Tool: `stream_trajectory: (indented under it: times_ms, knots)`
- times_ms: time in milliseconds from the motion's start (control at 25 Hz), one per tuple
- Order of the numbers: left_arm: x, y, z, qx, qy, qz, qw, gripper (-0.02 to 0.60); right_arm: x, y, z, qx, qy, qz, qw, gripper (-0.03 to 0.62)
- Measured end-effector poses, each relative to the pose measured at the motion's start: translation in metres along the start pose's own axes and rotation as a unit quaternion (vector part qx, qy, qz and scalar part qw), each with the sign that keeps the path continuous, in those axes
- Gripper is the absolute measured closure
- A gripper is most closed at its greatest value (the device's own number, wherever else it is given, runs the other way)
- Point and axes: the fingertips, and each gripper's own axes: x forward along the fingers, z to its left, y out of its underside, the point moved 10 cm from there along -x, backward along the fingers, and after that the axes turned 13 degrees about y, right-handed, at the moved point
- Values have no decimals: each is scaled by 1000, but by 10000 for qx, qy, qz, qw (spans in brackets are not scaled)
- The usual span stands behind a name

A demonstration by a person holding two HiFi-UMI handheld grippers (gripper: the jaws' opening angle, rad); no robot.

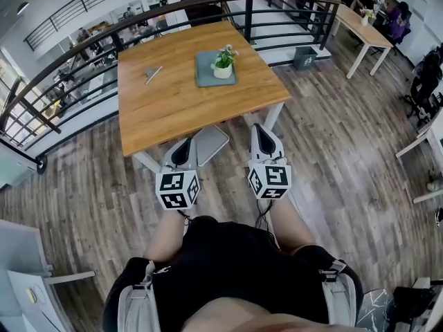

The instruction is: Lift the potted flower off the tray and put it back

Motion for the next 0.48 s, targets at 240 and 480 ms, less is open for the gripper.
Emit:
stream_trajectory:
  times_ms: [240,480]
  knots:
    - [34,-2,8,-11,50,-24,10000,566,35,1,-14,3,26,-16,10000,597]
    - [70,6,41,-111,50,-38,9999,566,79,17,-10,-50,-11,-8,10000,597]
